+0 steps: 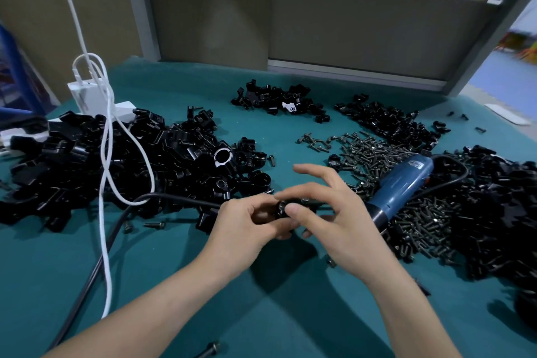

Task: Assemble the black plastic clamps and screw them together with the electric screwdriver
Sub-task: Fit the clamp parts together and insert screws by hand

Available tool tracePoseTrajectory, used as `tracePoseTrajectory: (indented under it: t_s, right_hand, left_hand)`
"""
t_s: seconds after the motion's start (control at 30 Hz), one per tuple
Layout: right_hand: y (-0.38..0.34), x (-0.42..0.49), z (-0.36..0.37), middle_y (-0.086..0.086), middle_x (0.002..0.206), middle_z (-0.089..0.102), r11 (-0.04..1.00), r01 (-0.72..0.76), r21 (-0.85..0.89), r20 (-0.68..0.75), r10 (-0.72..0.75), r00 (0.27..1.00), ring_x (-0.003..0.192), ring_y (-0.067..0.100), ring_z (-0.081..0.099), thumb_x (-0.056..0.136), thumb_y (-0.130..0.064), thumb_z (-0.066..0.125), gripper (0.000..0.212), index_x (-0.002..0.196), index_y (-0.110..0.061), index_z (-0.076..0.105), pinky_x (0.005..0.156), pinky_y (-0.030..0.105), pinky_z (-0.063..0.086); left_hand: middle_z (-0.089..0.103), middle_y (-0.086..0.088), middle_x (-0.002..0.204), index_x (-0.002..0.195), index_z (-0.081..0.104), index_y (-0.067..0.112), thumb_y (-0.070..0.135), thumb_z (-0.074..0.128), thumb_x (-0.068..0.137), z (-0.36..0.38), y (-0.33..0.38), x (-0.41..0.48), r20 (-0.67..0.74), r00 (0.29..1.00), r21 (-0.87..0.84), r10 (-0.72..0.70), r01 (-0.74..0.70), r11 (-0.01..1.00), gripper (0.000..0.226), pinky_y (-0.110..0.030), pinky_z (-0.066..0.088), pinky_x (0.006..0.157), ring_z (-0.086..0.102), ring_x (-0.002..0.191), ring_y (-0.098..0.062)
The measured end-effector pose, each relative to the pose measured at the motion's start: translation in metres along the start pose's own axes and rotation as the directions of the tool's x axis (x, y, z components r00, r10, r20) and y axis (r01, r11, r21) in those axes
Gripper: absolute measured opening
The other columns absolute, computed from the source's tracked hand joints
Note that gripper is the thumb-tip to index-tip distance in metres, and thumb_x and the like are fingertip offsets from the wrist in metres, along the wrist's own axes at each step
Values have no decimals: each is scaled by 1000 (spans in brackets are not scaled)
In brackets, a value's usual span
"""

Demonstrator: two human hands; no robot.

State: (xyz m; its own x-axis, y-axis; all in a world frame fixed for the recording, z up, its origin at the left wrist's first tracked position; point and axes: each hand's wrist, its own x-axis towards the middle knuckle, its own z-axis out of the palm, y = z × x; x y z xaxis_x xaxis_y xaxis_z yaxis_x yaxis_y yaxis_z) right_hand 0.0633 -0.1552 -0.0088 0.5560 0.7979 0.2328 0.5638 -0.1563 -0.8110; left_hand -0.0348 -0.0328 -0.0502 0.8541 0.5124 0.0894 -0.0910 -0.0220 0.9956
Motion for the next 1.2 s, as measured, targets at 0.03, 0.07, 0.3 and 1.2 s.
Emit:
tracePoseTrajectory:
  t_s: [0.03, 0.07, 0.3, 1.2]
  right_hand:
    - [-1, 0, 1, -22, 126, 51, 1000, 25, -16, -9, -25, 1000, 113, 3, 55, 87, -16, 68, 24, 93, -39, 74, 85, 37, 53]
    - [-2, 1, 2, -21, 123, 54, 998, 48, -30, -20, -49, 999, 112, 1, 55, 87, -14, 68, 22, 92, -34, 75, 87, 35, 52]
    - [-4, 3, 3, -23, 109, 59, 987, 88, -134, -31, -93, 995, 101, -2, 55, 84, -16, 72, 4, 84, -19, 71, 79, 25, 50]
    - [7, -2, -17, -8, 99, 74, 963, -8, 271, -58, 25, 998, 99, 9, 68, 81, 3, 71, 44, 98, -37, 73, 85, 22, 54]
  left_hand:
    - [75, -7, 83, 89, 76, 37, 37, 78, 62, 0, 0, 0, 2, 1000, -4, 1, -1, 1000, 28, -46, 58, 80, 71, 73, -24]
    - [75, -7, 82, 91, 76, 39, 39, 77, 61, 1, 0, 0, 1, 1000, -7, 4, -4, 1000, 30, -47, 58, 81, 71, 73, -22]
    - [74, -9, 79, 89, 76, 37, 28, 78, 66, 1, 2, -1, 3, 1000, 29, 25, -25, 999, 25, -49, 57, 80, 69, 73, -34]
    - [71, -7, 80, 90, 74, 8, 5, 73, 59, -2, 11, 4, 78, 985, -442, -151, 170, 881, 31, -24, 58, 65, 69, 69, -15]
